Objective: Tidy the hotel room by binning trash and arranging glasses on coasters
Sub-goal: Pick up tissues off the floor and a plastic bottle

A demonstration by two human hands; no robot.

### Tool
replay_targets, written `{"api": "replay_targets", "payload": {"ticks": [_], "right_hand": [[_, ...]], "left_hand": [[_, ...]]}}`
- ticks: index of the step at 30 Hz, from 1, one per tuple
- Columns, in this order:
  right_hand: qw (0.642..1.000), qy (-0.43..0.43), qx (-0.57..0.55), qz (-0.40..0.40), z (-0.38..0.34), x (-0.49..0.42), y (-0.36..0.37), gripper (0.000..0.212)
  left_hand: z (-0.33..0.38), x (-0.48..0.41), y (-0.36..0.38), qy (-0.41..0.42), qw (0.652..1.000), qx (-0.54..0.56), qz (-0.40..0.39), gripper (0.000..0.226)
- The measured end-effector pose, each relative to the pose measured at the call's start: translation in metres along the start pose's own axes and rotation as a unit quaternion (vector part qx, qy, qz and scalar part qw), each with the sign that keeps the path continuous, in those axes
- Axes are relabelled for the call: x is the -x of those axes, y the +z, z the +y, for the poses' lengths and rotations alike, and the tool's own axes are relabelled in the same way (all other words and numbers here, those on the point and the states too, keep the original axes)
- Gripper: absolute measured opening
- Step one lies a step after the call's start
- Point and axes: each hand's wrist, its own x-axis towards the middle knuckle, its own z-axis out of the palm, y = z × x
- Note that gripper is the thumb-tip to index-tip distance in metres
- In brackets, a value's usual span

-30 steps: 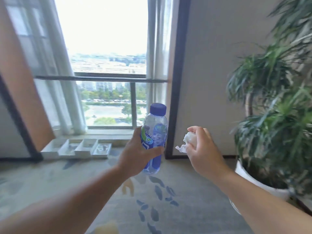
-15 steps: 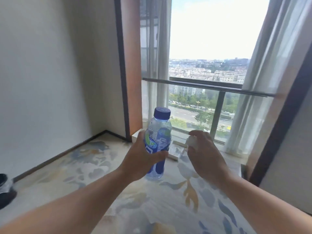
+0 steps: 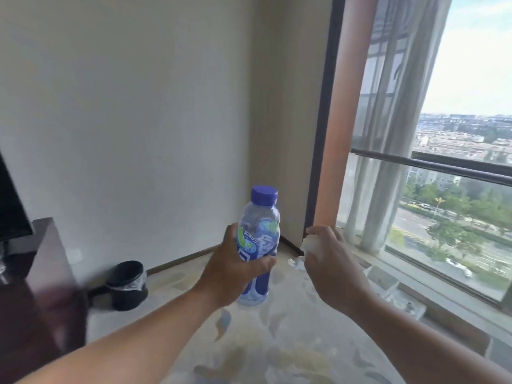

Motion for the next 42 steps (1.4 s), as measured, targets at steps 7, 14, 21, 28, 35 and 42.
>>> {"api": "replay_targets", "payload": {"ticks": [7, 14, 21, 28, 35, 42], "right_hand": [[0.995, -0.049, -0.037, -0.074, 0.001, -0.089, 0.085, 0.040], [0.978, -0.128, -0.085, -0.138, -0.001, -0.188, 0.150, 0.038], [0.953, -0.180, -0.122, -0.211, -0.011, -0.252, 0.220, 0.036], [0.932, -0.202, -0.114, -0.278, -0.053, -0.305, 0.311, 0.031], [0.925, -0.182, -0.125, -0.308, -0.116, -0.372, 0.405, 0.025], [0.913, -0.192, -0.113, -0.342, -0.164, -0.432, 0.494, 0.027]], "left_hand": [[-0.066, -0.045, -0.051, -0.061, 0.993, -0.004, 0.104, 0.066], [-0.088, -0.104, -0.093, -0.086, 0.969, -0.053, 0.224, 0.065], [-0.118, -0.138, -0.131, -0.097, 0.947, -0.078, 0.297, 0.060], [-0.171, -0.169, -0.202, -0.117, 0.932, -0.083, 0.333, 0.058], [-0.227, -0.232, -0.312, -0.121, 0.931, -0.078, 0.334, 0.060], [-0.279, -0.284, -0.403, -0.136, 0.933, -0.068, 0.326, 0.063]]}}
